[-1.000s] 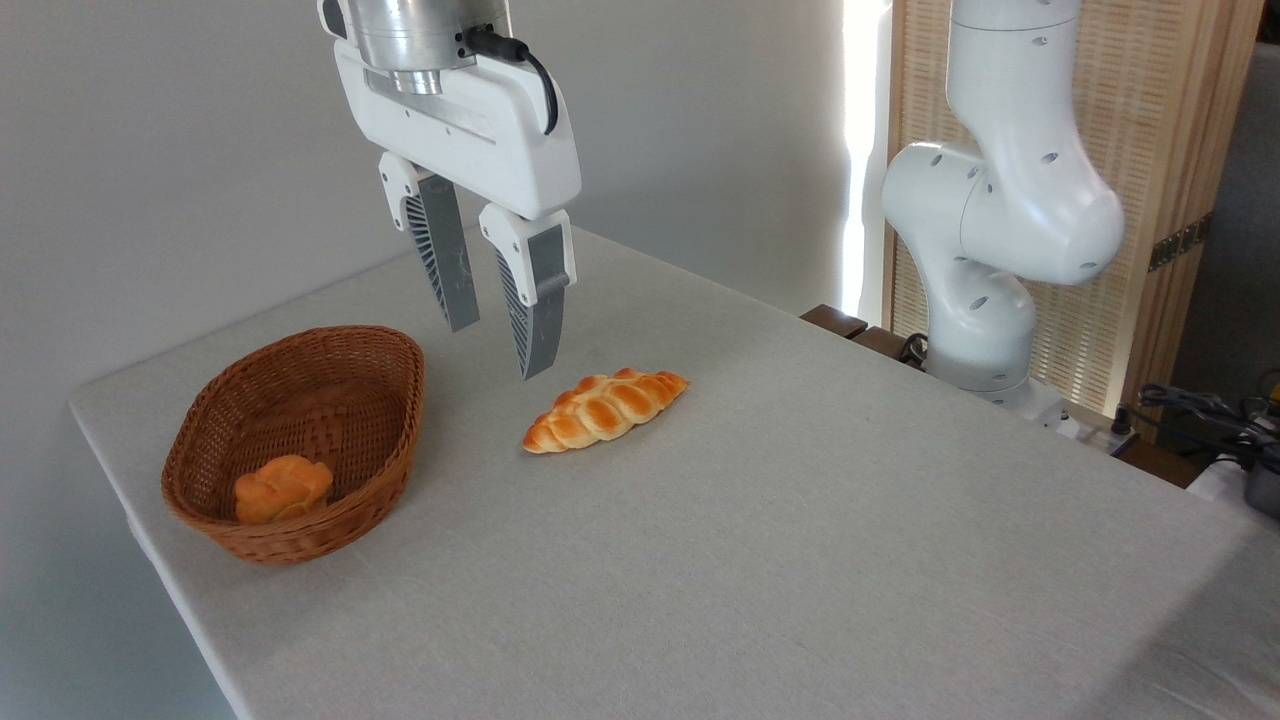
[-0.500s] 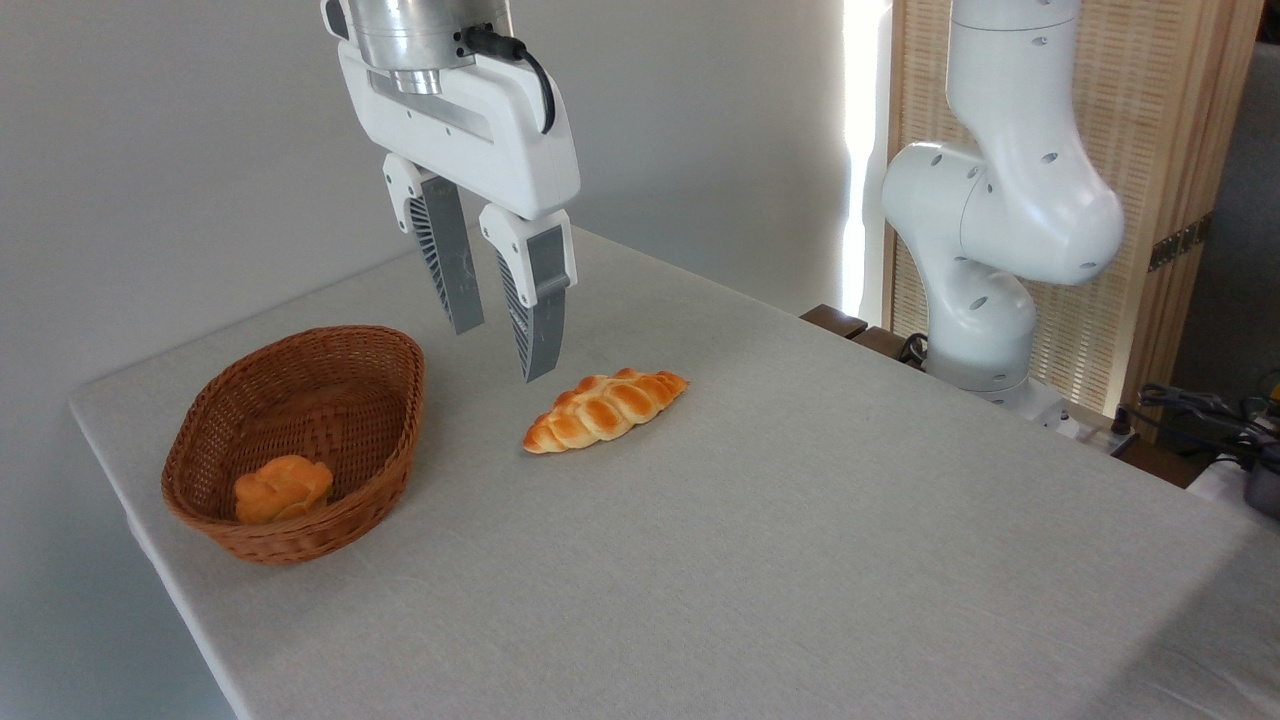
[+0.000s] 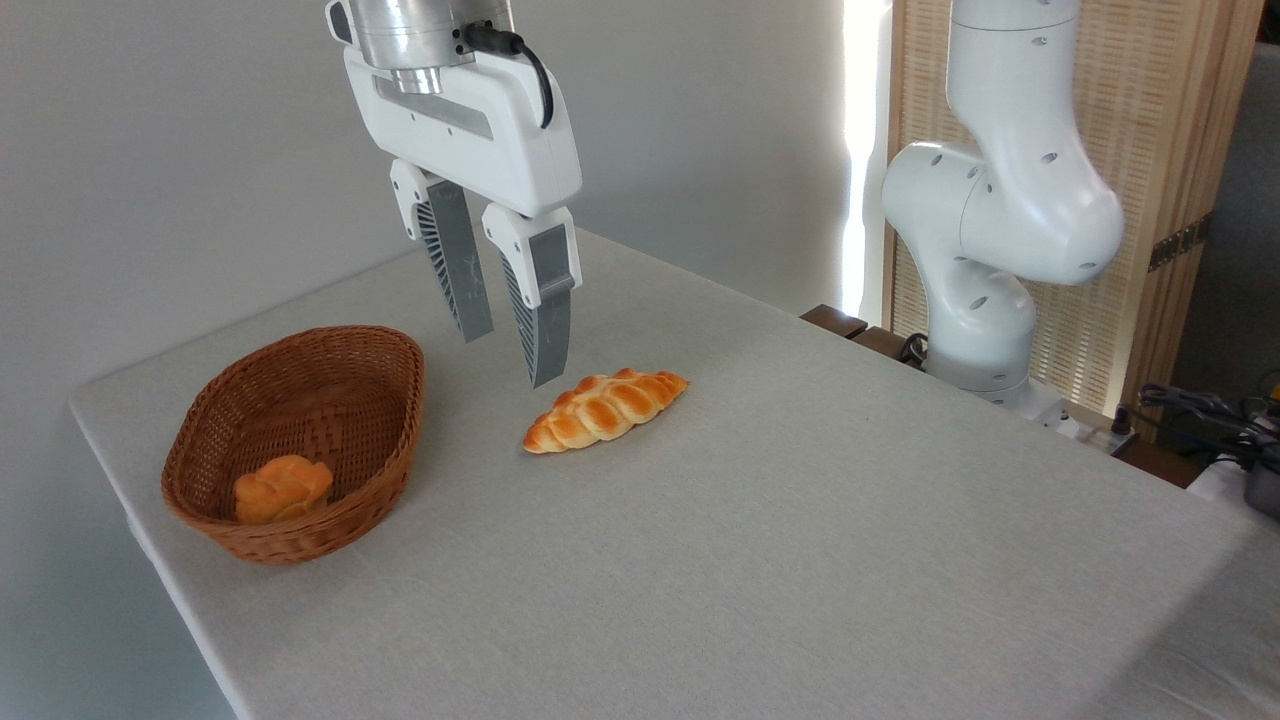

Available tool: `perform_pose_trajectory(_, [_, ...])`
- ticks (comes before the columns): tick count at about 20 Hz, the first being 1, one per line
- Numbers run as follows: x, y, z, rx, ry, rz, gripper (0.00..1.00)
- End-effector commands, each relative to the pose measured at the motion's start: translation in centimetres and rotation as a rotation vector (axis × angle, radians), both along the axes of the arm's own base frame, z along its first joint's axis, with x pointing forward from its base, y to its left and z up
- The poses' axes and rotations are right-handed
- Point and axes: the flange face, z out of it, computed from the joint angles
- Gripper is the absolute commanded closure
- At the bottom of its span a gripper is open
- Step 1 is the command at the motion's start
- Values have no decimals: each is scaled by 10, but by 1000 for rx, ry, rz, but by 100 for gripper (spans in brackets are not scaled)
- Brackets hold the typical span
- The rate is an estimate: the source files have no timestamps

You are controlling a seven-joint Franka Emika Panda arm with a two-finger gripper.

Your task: Put bread into the basket

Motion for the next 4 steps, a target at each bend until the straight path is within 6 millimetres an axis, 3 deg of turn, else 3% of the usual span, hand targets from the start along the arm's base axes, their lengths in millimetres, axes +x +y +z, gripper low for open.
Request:
perform_pose_trajectory(1, [-5,3,4,10,12,-14,0])
perform_pose_trajectory(4, [-5,4,4,9,12,-11,0])
